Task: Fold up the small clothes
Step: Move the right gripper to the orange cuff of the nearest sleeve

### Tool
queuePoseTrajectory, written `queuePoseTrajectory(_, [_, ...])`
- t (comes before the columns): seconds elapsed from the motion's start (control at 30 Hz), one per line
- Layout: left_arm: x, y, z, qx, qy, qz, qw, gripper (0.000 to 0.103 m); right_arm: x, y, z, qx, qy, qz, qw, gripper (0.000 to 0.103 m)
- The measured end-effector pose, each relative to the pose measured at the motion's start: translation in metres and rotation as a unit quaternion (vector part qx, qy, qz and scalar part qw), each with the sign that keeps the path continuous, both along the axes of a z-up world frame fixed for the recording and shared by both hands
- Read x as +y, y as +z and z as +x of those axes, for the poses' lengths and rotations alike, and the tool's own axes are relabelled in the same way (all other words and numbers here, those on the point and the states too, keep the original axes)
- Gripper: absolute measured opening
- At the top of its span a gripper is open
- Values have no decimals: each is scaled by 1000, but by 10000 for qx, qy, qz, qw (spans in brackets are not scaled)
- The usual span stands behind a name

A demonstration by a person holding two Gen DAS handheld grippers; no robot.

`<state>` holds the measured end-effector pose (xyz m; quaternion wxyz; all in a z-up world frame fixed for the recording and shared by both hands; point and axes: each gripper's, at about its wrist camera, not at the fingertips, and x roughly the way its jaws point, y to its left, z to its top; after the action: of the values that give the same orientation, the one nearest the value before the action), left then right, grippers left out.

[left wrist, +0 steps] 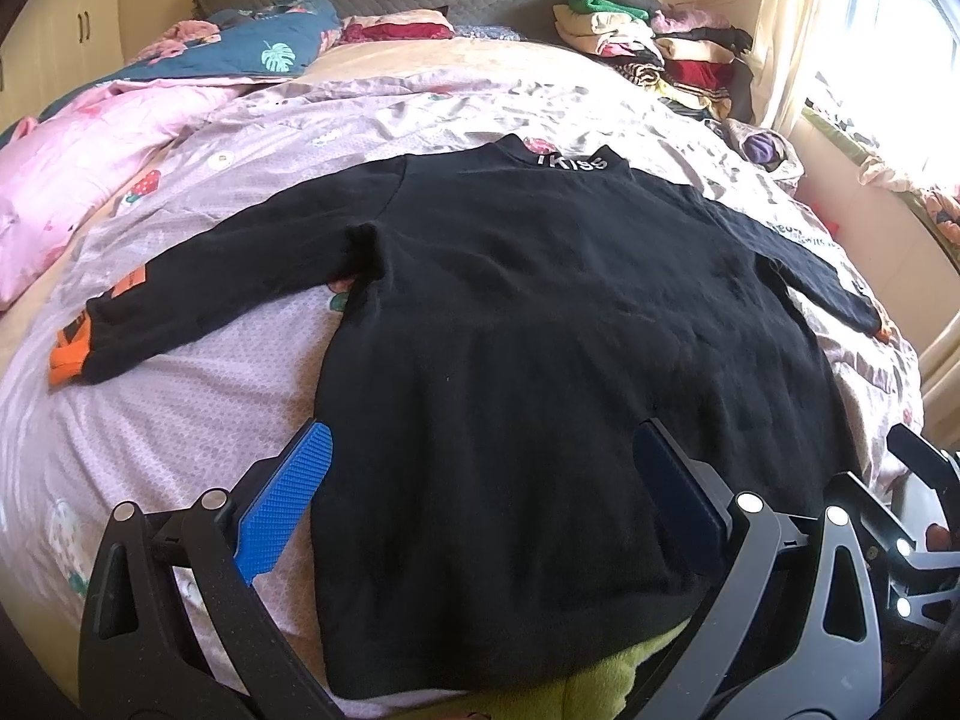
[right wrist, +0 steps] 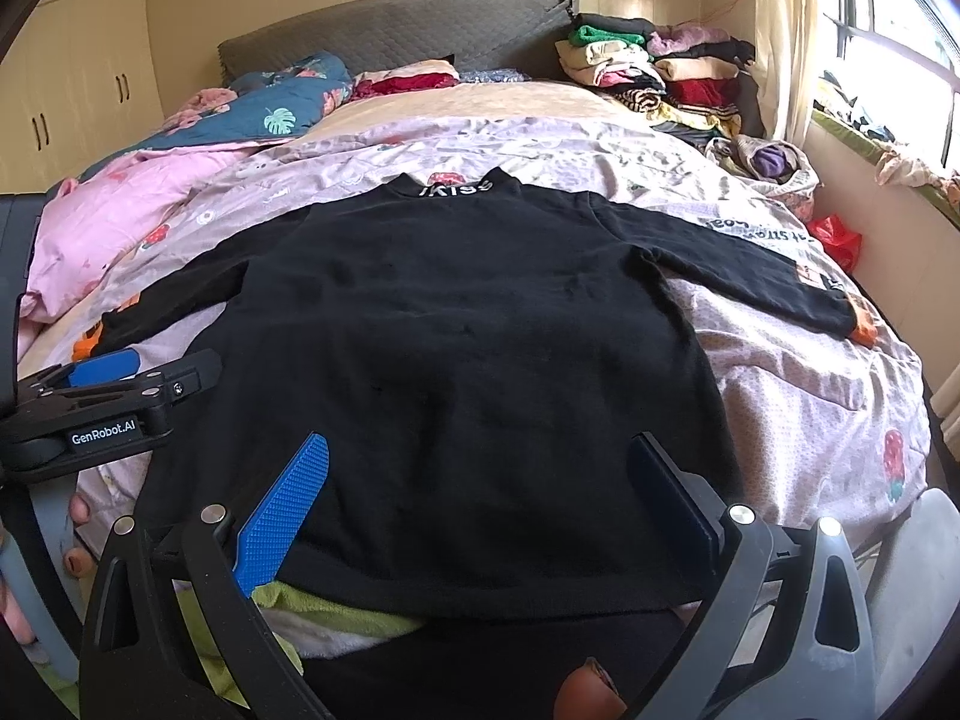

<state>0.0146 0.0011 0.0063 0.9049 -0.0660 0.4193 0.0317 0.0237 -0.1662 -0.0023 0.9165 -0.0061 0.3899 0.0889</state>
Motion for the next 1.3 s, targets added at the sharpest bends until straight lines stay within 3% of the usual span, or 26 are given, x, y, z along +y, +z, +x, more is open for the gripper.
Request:
queuePoseTrajectory(0.8, [-12, 10, 92, 60, 148, -275, 9995, 95, -16, 34, 89, 73, -163, 430, 9989, 99])
queuePoseTrajectory(1.3, [-51, 13, 170, 249, -70, -366, 9990, 95, -108, 30, 149, 145, -1137, 700, 9909, 99])
